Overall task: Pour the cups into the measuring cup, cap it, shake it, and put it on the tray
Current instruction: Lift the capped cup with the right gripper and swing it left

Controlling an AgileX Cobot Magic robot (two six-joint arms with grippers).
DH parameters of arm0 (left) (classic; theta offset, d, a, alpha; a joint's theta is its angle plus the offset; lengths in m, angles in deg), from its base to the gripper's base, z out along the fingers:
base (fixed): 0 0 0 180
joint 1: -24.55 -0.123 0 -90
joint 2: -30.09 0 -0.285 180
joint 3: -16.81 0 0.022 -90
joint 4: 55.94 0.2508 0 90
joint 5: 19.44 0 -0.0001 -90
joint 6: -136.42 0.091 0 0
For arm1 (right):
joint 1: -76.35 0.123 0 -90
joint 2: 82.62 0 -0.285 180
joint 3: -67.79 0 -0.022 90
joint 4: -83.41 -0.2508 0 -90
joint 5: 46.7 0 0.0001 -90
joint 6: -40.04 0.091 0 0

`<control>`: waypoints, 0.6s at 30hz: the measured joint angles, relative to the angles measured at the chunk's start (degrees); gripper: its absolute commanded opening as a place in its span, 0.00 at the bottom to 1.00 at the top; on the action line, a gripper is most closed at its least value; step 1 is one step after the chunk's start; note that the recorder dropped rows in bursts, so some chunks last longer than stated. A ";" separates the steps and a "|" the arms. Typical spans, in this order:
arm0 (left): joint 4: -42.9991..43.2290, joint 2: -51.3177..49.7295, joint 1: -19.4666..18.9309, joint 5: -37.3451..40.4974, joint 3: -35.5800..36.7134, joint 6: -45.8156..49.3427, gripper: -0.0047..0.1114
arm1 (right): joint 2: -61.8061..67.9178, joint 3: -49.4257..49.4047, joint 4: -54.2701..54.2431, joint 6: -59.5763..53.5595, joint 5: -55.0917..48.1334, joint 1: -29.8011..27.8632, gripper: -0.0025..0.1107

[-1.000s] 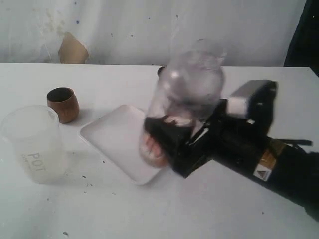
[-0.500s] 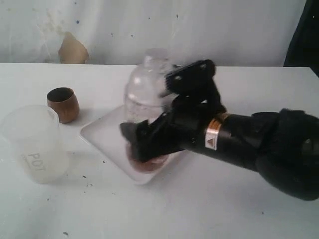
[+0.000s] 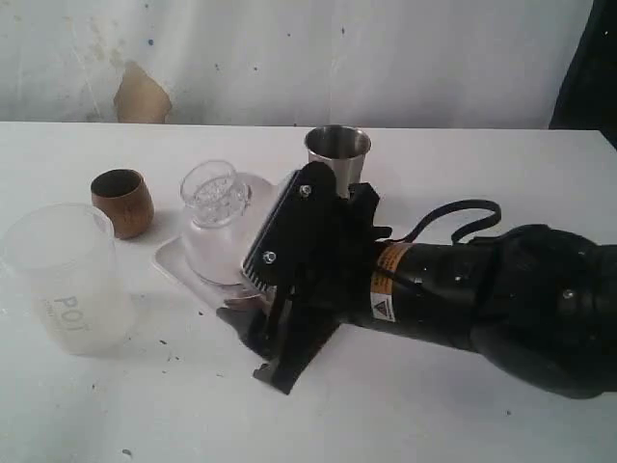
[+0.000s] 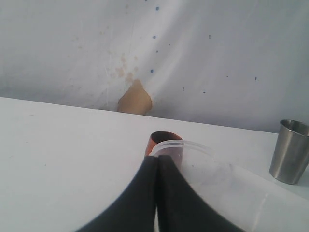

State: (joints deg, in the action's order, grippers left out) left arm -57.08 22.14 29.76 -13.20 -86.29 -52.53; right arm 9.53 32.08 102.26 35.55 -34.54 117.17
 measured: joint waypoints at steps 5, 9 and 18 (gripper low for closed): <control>0.00 0.00 0.00 0.00 0.00 0.00 0.04 | 0.36 1.58 -30.76 11.32 0.57 -3.63 0.02; 0.00 0.00 0.00 0.00 0.00 0.00 0.04 | 2.34 1.82 -7.24 14.24 6.40 0.93 0.02; 0.00 0.00 0.00 0.00 0.00 0.00 0.04 | 4.02 4.48 -26.20 23.85 2.96 0.46 0.02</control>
State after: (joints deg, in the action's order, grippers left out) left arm -57.08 22.14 29.76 -13.20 -86.29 -52.53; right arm 13.55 36.56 76.06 59.40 -31.58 117.63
